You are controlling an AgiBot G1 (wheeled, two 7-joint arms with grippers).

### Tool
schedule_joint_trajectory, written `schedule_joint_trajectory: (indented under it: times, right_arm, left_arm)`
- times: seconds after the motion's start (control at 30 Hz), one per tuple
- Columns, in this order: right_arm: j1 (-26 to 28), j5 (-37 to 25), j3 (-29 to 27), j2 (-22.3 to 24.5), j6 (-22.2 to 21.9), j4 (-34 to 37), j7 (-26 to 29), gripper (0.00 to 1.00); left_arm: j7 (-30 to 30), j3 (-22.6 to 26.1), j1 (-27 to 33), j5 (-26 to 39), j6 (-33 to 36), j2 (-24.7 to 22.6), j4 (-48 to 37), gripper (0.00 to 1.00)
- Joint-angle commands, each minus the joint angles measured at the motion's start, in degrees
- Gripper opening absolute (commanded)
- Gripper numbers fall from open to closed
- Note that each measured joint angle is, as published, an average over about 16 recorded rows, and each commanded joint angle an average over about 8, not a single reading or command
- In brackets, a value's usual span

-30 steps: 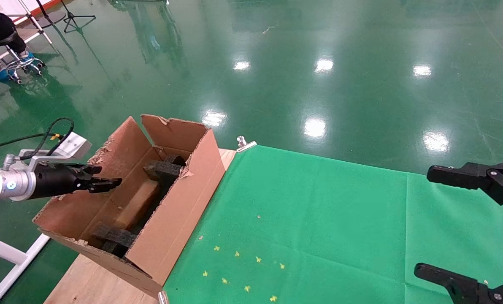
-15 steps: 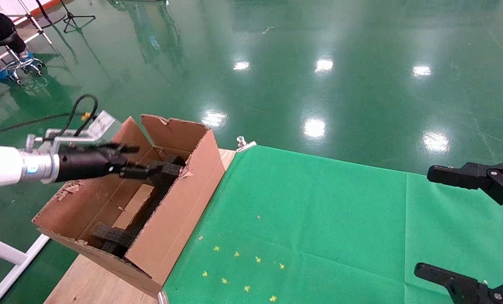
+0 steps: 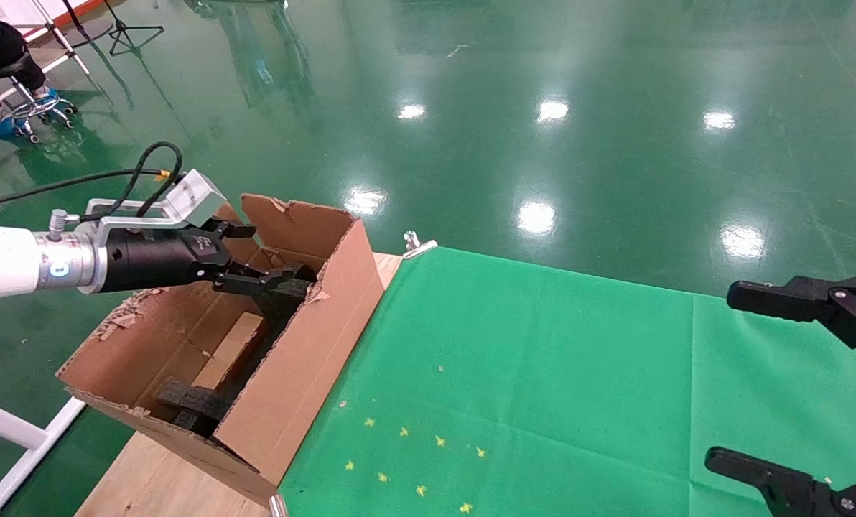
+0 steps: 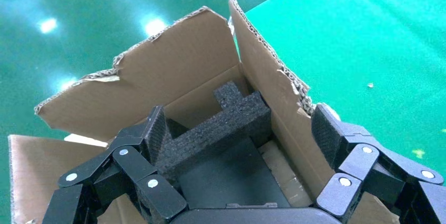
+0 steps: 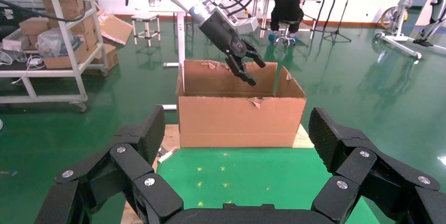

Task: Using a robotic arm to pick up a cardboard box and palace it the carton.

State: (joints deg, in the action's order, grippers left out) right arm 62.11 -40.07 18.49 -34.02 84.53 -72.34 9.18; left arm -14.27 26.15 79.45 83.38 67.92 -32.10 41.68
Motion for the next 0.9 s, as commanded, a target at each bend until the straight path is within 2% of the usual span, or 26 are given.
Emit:
schedule_joint_trajectory:
  times: [0.03, 0.9]
  right_arm:
    - [0.0, 0.0, 0.0, 0.0, 0.0, 0.0, 0.0, 1.00]
    - [0.0, 0.0, 0.0, 0.0, 0.0, 0.0, 0.0, 1.00]
  left_arm:
    - [0.0, -0.1, -0.2, -0.3, 0.2, 0.0, 0.3, 1.00]
    - [1.6, -4.6, -8.2, -19.0, 8.2, -1.3, 14.6, 1.00]
